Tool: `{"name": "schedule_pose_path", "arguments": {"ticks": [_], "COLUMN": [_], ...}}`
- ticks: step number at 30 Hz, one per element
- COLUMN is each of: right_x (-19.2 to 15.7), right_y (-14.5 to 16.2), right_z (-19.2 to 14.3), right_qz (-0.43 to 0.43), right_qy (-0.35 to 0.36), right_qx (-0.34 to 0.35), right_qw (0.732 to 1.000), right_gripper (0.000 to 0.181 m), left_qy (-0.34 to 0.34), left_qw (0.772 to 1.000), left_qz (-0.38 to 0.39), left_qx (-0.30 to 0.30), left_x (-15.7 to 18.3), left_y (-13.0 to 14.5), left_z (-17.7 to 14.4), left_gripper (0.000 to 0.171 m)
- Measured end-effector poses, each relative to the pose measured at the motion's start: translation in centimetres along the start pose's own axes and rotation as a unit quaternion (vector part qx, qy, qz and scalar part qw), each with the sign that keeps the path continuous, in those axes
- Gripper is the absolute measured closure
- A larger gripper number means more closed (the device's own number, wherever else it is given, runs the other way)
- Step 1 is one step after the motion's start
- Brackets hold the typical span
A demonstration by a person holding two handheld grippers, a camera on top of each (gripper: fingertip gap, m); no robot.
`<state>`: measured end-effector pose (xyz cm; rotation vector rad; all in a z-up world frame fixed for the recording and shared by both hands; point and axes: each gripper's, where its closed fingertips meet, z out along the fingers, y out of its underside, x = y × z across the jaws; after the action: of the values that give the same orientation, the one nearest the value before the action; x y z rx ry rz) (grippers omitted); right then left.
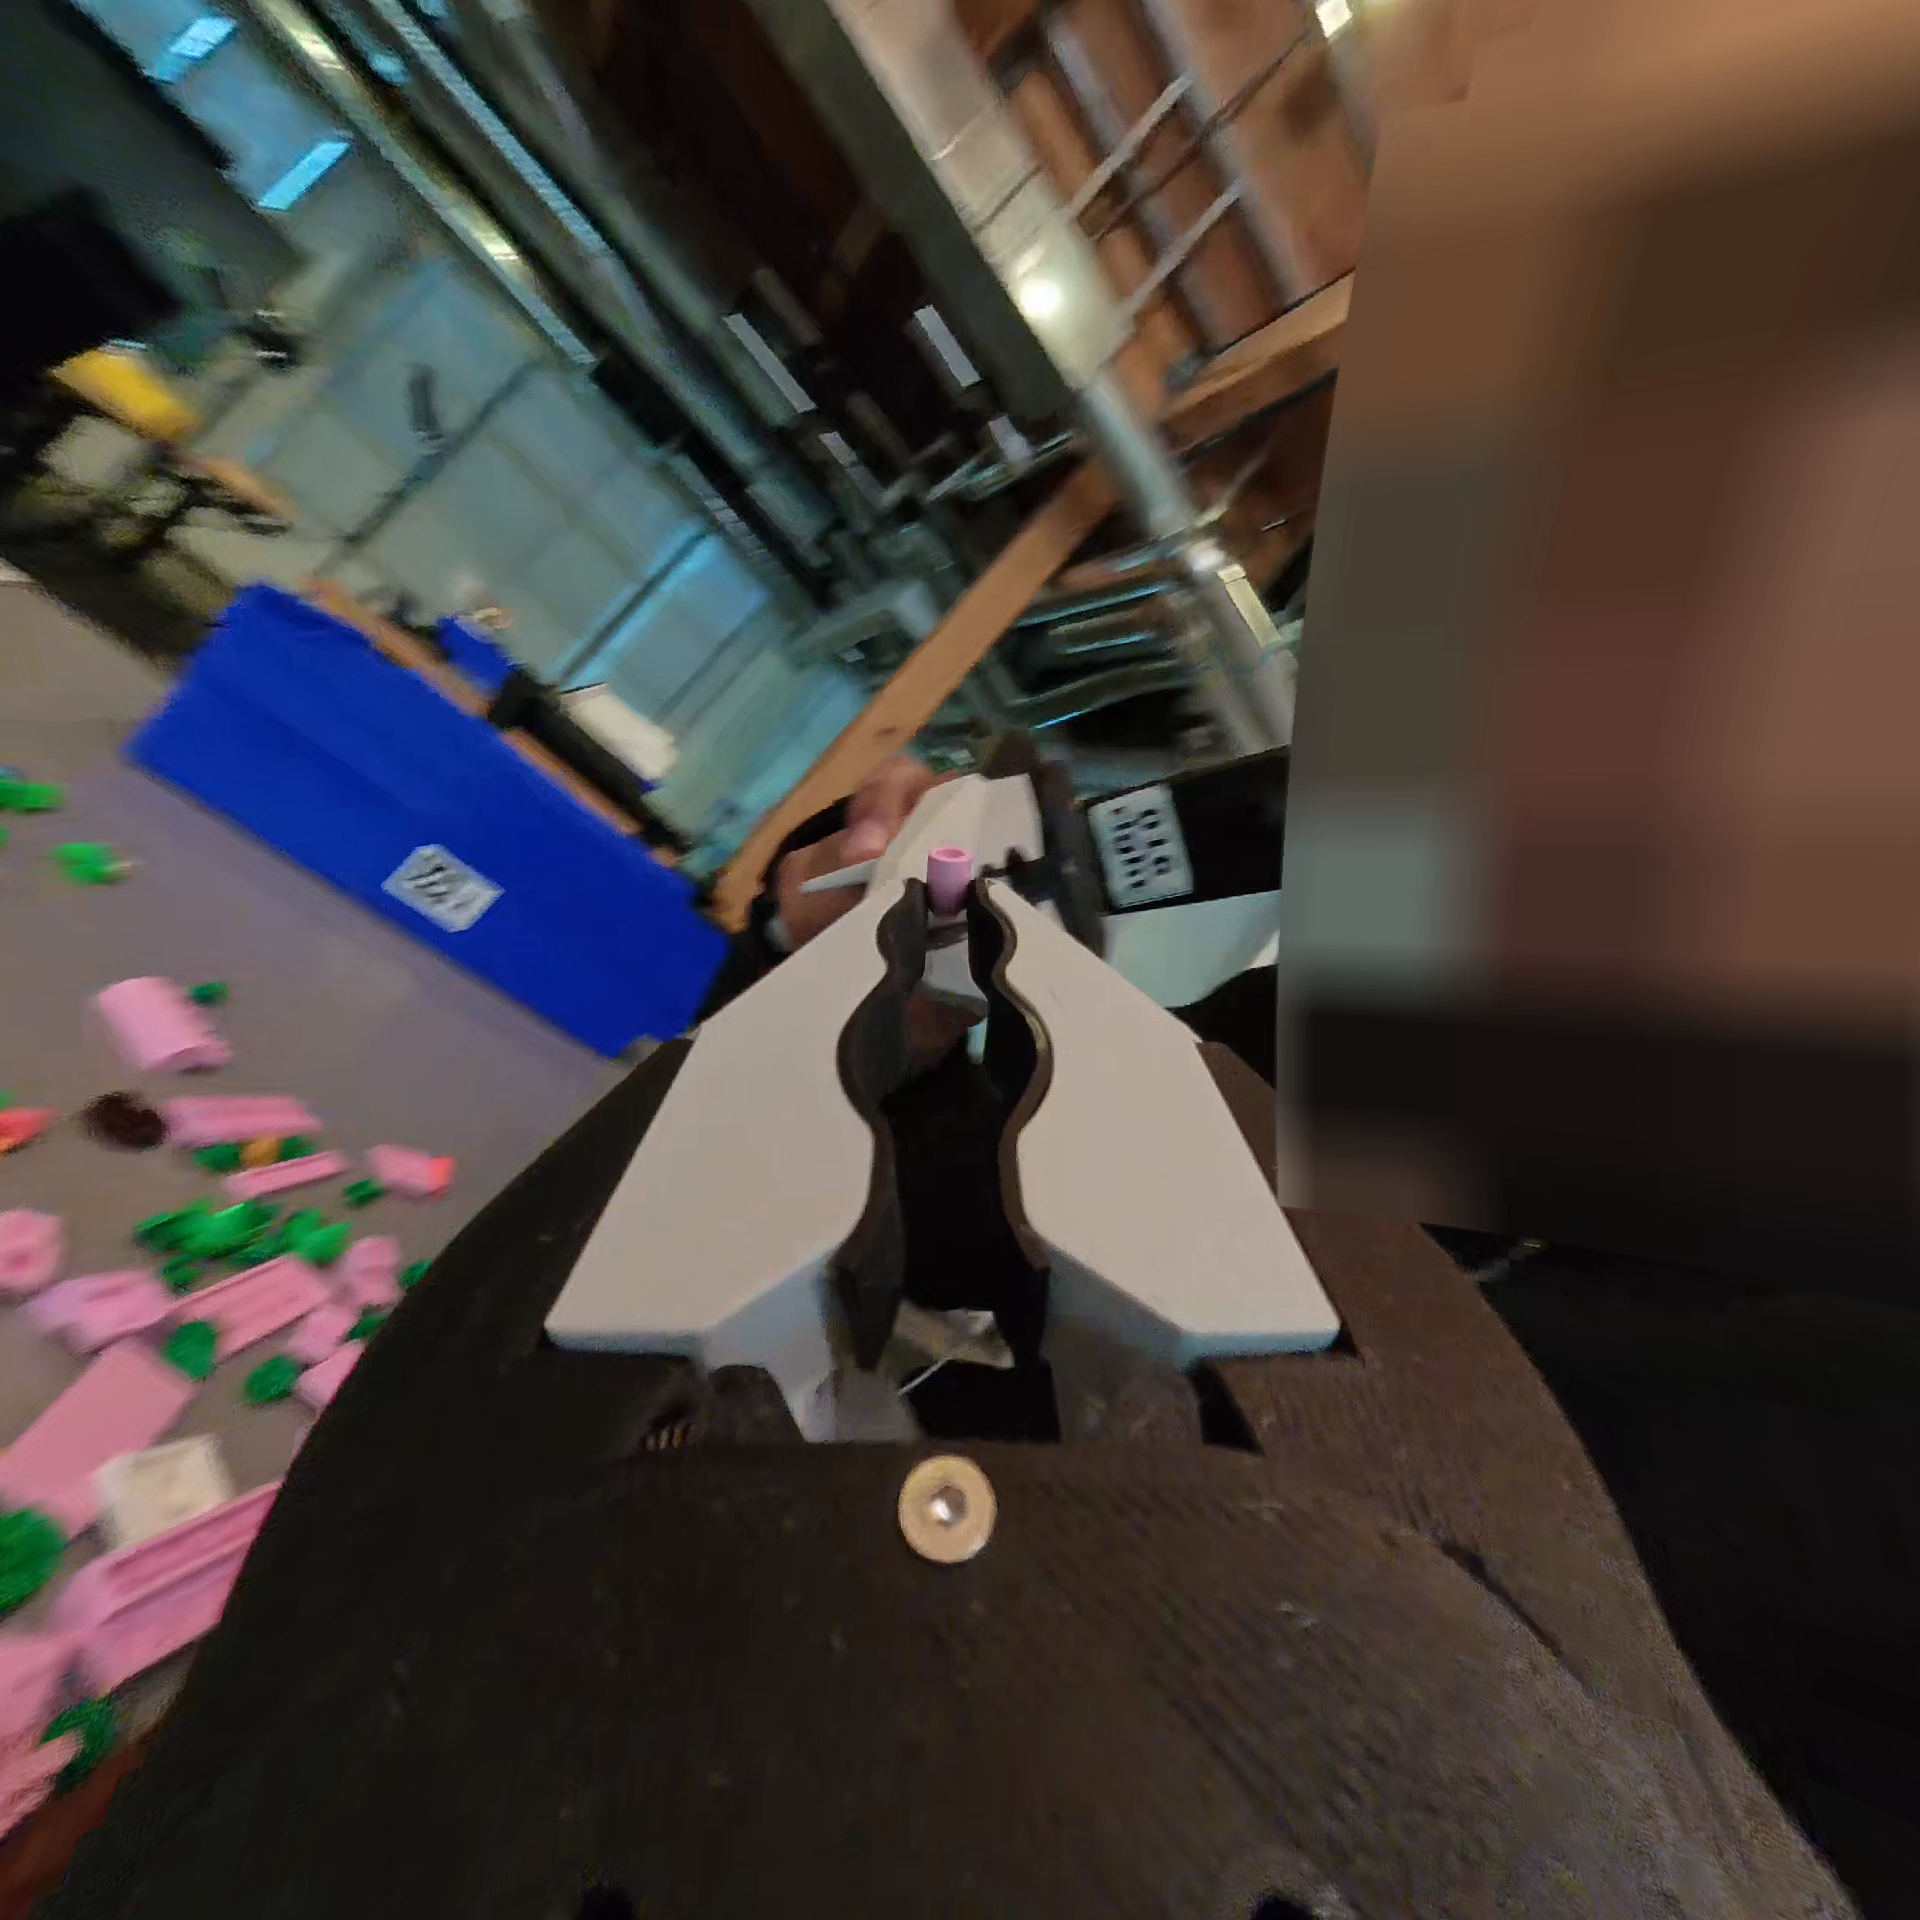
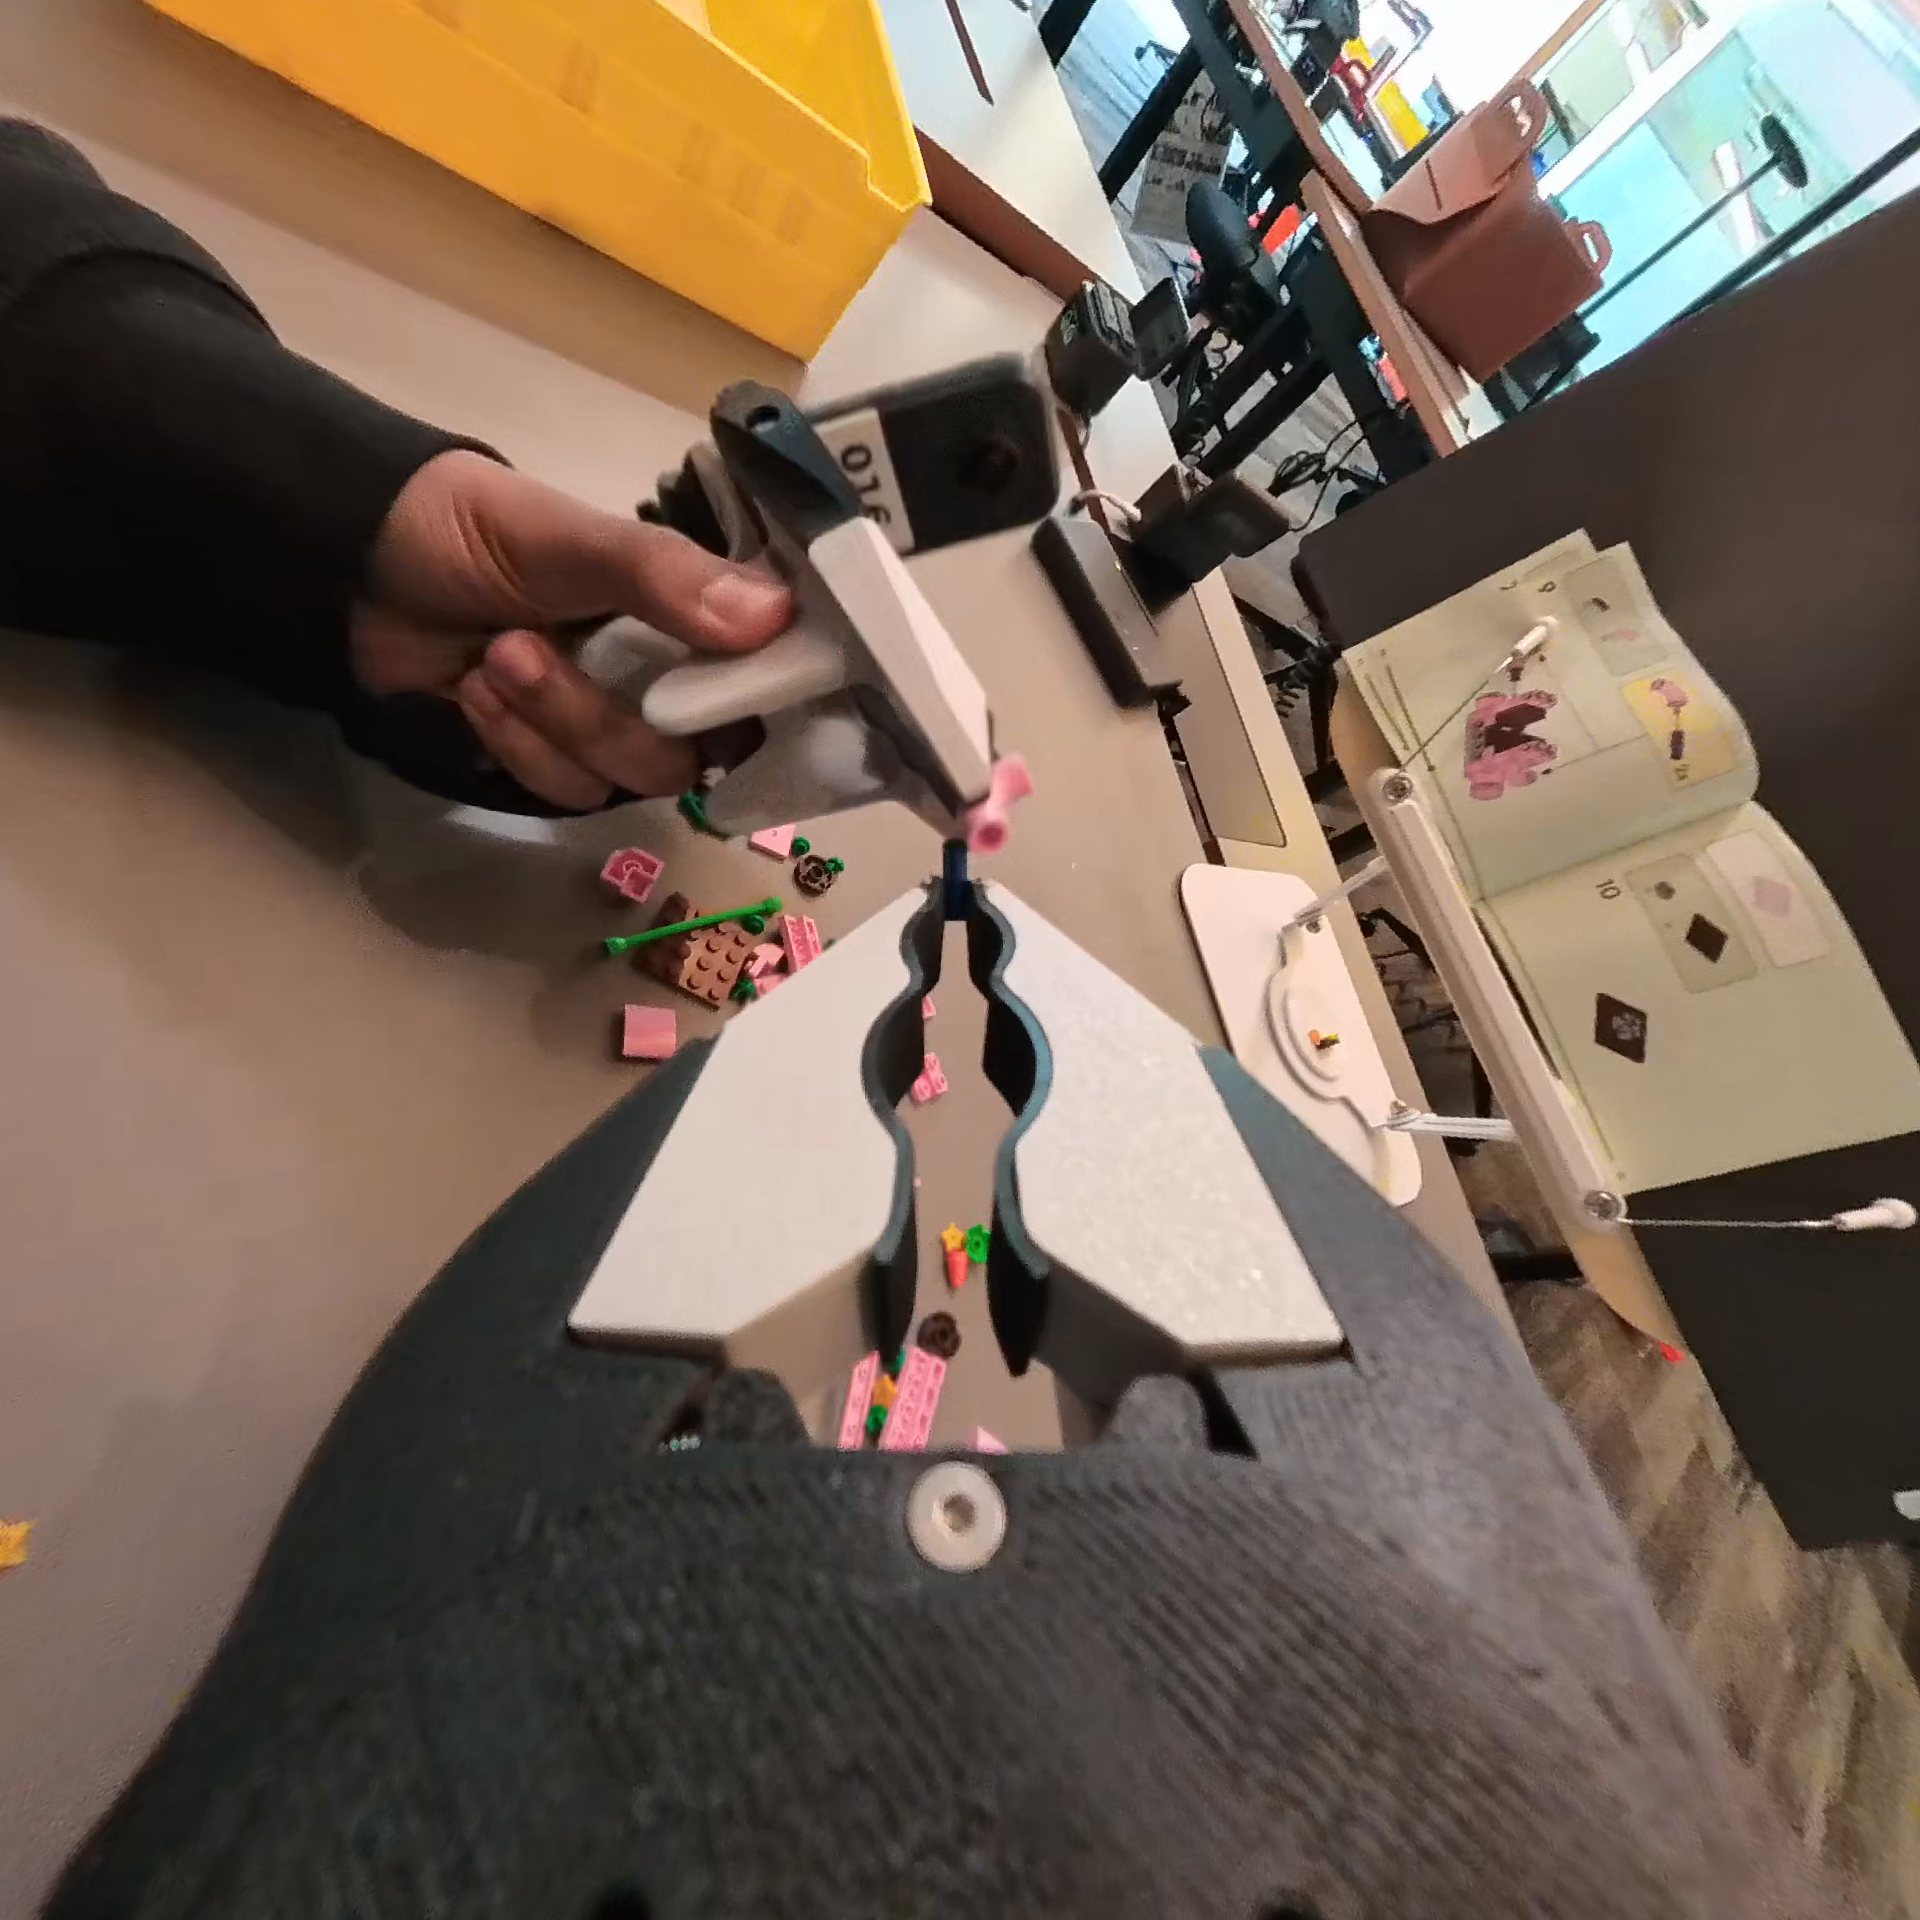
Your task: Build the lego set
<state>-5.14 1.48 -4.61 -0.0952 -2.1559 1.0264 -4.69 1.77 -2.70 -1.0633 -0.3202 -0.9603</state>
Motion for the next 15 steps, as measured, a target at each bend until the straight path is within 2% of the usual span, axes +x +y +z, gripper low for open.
{"name": "schedule_pose_path", "arguments": {"ticks": [2, 12, 15], "right_x": [0.0, -0.3, -0.1], "right_y": [0.3, 0.5, 0.4], "right_z": [-0.1, -0.8, -1.3], "right_qz": [0.003, 0.063, 0.087], "right_qy": [0.0, -0.019, -0.018], "right_qx": [-0.008, 0.019, 0.025], "right_qw": [1.0, 0.998, 0.996], "right_gripper": [0.179, 0.179, 0.179], "left_qy": [-0.041, -0.125, -0.11], "left_qw": [0.999, 0.987, 0.99], "left_qz": [0.024, 0.092, 0.081], "left_qx": [-0.012, -0.04, -0.03], "left_x": [-0.7, -1.7, -1.6], "left_y": [0.2, 0.7, 0.5], "left_z": [0.0, 0.1, 0.1], "left_gripper": [0.167, 0.167, 0.168]}}
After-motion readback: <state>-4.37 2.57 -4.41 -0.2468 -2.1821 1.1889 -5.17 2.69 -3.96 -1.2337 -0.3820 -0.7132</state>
